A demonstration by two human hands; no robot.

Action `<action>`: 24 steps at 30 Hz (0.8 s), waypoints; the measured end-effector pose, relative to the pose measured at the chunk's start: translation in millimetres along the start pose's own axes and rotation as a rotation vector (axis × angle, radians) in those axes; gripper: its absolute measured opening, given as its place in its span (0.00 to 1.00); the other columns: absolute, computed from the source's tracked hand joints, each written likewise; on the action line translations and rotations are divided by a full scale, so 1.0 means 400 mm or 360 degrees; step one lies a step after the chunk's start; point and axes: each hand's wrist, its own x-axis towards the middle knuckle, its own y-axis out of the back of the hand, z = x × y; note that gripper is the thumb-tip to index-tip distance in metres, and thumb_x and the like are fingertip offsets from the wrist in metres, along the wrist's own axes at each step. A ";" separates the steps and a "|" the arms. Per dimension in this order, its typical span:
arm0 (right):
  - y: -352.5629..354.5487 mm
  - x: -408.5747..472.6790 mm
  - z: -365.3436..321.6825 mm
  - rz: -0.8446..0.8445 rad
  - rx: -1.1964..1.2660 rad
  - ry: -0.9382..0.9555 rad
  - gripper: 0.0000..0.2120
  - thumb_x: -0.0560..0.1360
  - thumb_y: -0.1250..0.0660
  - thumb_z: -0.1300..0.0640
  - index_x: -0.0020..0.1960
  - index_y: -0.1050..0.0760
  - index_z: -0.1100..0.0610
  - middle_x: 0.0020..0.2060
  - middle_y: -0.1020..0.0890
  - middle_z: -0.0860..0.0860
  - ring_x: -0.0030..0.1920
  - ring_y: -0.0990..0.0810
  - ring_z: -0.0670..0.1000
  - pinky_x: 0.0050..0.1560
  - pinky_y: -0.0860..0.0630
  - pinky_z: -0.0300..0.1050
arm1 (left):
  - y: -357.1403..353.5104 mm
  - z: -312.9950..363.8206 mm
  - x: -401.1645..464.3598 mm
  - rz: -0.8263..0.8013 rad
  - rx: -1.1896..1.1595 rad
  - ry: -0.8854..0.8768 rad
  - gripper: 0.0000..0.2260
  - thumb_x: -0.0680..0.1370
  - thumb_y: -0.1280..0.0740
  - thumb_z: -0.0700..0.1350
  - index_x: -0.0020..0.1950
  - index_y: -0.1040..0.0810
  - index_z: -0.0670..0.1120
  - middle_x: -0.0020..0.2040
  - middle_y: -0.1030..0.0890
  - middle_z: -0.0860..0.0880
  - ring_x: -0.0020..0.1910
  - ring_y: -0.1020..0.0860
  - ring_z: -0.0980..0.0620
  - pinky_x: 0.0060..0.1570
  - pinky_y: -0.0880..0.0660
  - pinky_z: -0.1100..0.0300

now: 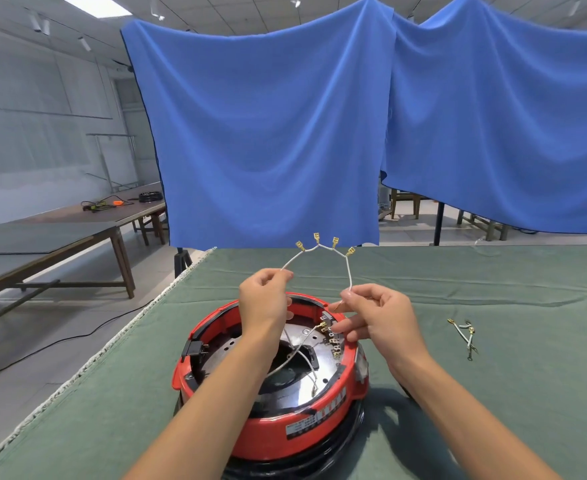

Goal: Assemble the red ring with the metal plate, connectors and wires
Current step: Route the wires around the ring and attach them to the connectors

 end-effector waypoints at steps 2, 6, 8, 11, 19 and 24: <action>0.001 0.002 0.002 0.0018 0.0004 -0.0005 0.07 0.78 0.37 0.63 0.42 0.25 0.62 0.33 0.15 0.56 0.25 0.18 0.51 0.21 0.27 0.37 | 0.000 -0.001 0.000 -0.0019 0.0040 0.0024 0.06 0.76 0.35 0.40 0.42 0.18 0.45 0.38 0.22 0.51 0.31 0.26 0.52 0.26 0.27 0.62; 0.007 0.005 0.000 -0.0015 0.0121 -0.0111 0.10 0.79 0.39 0.63 0.40 0.24 0.62 0.32 0.15 0.56 0.25 0.18 0.52 0.21 0.28 0.36 | 0.002 0.007 -0.001 -0.0086 -0.0143 0.0119 0.07 0.76 0.34 0.38 0.41 0.18 0.43 0.36 0.20 0.47 0.19 0.31 0.56 0.19 0.33 0.66; 0.008 0.004 -0.002 -0.0040 0.0138 -0.0139 0.11 0.78 0.38 0.62 0.39 0.23 0.62 0.32 0.15 0.56 0.25 0.18 0.51 0.21 0.28 0.36 | 0.000 0.010 -0.001 -0.0101 -0.0204 0.0136 0.06 0.75 0.34 0.38 0.40 0.18 0.42 0.33 0.20 0.47 0.17 0.34 0.55 0.18 0.37 0.67; 0.008 0.002 -0.005 -0.0060 0.0124 -0.0143 0.10 0.77 0.35 0.62 0.38 0.22 0.61 0.32 0.15 0.56 0.25 0.18 0.51 0.22 0.27 0.36 | -0.001 0.017 -0.002 -0.0129 -0.0337 0.0170 0.06 0.75 0.34 0.38 0.40 0.19 0.41 0.28 0.22 0.49 0.17 0.36 0.55 0.19 0.41 0.68; 0.004 -0.007 -0.016 -0.0125 0.0121 -0.0152 0.10 0.75 0.32 0.59 0.36 0.21 0.60 0.30 0.16 0.54 0.23 0.21 0.48 0.22 0.30 0.34 | 0.009 0.026 0.011 -0.0275 -0.0845 0.0431 0.05 0.78 0.38 0.36 0.46 0.23 0.38 0.24 0.27 0.50 0.16 0.39 0.57 0.16 0.45 0.69; -0.001 -0.010 -0.022 -0.0170 0.0086 -0.0147 0.11 0.75 0.32 0.57 0.34 0.21 0.58 0.30 0.16 0.53 0.22 0.22 0.46 0.23 0.31 0.33 | 0.014 0.023 0.020 -0.0283 -0.0976 0.0473 0.05 0.80 0.41 0.36 0.46 0.26 0.39 0.24 0.28 0.50 0.15 0.39 0.58 0.15 0.45 0.69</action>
